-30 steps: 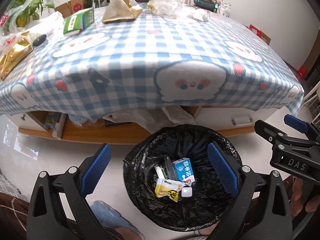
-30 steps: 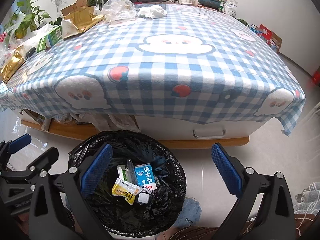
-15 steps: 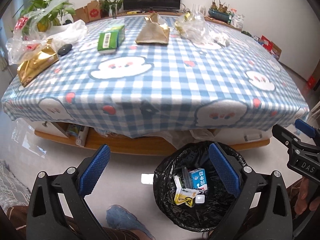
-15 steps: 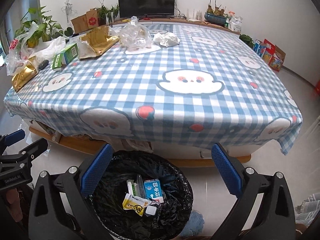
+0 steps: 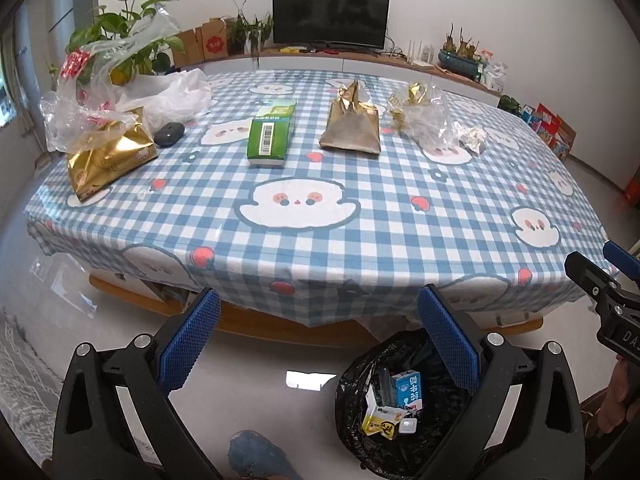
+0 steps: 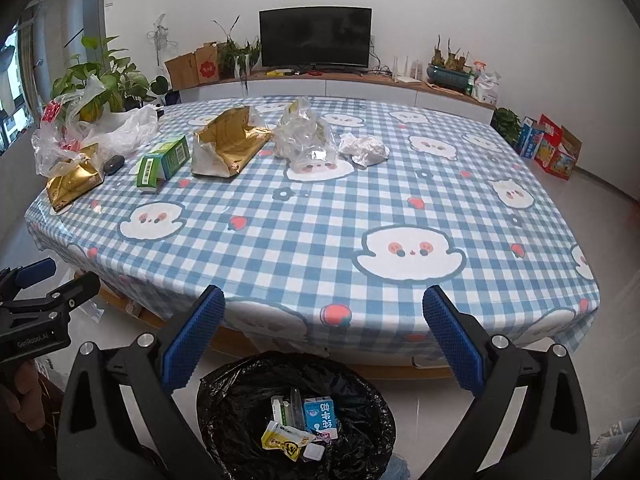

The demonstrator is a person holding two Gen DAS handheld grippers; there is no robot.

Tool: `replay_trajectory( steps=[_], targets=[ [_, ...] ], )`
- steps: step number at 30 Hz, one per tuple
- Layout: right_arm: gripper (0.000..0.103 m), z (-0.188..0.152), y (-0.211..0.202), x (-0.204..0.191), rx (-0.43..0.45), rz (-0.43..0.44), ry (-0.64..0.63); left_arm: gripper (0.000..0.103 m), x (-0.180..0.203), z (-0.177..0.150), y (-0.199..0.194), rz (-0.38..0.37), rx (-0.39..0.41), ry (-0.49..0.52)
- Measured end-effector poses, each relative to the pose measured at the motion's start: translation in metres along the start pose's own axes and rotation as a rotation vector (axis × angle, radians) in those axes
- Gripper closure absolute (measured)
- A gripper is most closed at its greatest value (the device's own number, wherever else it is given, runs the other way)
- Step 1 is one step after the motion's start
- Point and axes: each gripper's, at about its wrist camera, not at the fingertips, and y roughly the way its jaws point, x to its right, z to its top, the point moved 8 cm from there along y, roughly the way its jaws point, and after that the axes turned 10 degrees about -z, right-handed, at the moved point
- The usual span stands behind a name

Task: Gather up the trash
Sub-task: 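Move both tools back up toward the table items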

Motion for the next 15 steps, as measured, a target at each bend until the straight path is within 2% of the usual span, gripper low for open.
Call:
replay_trajectory(
  steps=[8, 15],
  targets=[
    [0.008, 0.038, -0.001, -0.006, 0.053, 0.021, 0.008, 0.006, -0.014, 0.035, 0.004, 0.020, 0.030, -0.005],
    [0.008, 0.063, 0.011, -0.004, 0.052, 0.028, 0.033, 0.007, -0.021, 0.061, 0.015, 0.028, 0.030, -0.001]
  ],
)
